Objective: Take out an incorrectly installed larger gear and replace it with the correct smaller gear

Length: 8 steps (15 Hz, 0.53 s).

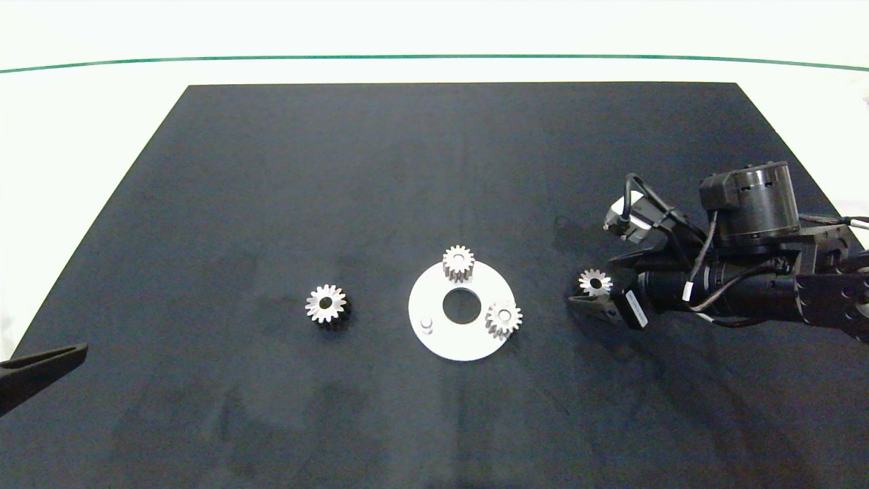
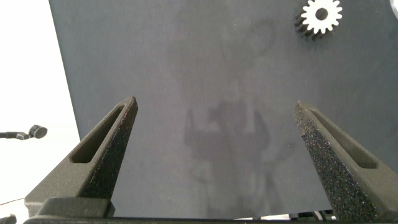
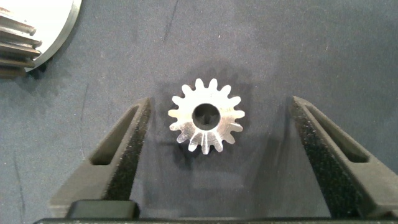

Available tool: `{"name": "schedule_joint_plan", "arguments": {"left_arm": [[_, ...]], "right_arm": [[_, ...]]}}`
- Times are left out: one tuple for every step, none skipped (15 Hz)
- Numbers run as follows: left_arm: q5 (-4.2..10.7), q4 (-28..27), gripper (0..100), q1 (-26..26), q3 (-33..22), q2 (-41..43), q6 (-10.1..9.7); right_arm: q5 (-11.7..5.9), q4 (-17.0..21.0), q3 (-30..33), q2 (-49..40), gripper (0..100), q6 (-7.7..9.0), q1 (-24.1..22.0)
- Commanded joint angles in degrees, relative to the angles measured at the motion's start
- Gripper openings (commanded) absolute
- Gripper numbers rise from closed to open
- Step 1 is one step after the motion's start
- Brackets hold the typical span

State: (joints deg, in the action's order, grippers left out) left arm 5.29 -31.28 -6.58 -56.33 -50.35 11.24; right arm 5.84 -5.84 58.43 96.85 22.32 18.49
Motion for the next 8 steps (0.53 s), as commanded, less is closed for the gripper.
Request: {"name": "schedule_joint_plan", "arguments": {"left_arm": [[0.07,-0.2,100,0.0,0.0,0.0,0.01],[0.07,-0.2,100,0.0,0.1,0.1,0.01],[0.07,-0.2,100,0.0,0.3,0.2,0.01],[-0.02,-0.2,100,0.0,0.8,0.5,0.10],[-0.02,-0.2,100,-0.1,1.2,0.6,0.01],[-0.02,-0.2,100,-0.1,1.4,0.6,0.01],[-0.02,-0.2,100,-0.1,1.4,0.6,0.01],[-0.02,-0.2,100,-0.1,1.4,0.6,0.01]], "right_arm": [[0.05,0.0,-0.2,0.0,82,0.18,0.0],[0.05,0.0,-0.2,0.0,80,0.18,0.0],[-0.04,-0.1,-0.2,0.1,79,0.18,0.0],[-0.30,-0.4,-0.1,0.1,76,0.09,0.0],[-0.30,-0.8,-0.2,0.3,75,0.09,-0.1],[-0.30,-0.9,-0.2,0.4,73,0.09,-0.1],[-0.30,-0.9,-0.2,0.4,70,0.09,-0.2],[-0.30,-0.9,-0.2,0.4,69,0.09,-0.1]]}}
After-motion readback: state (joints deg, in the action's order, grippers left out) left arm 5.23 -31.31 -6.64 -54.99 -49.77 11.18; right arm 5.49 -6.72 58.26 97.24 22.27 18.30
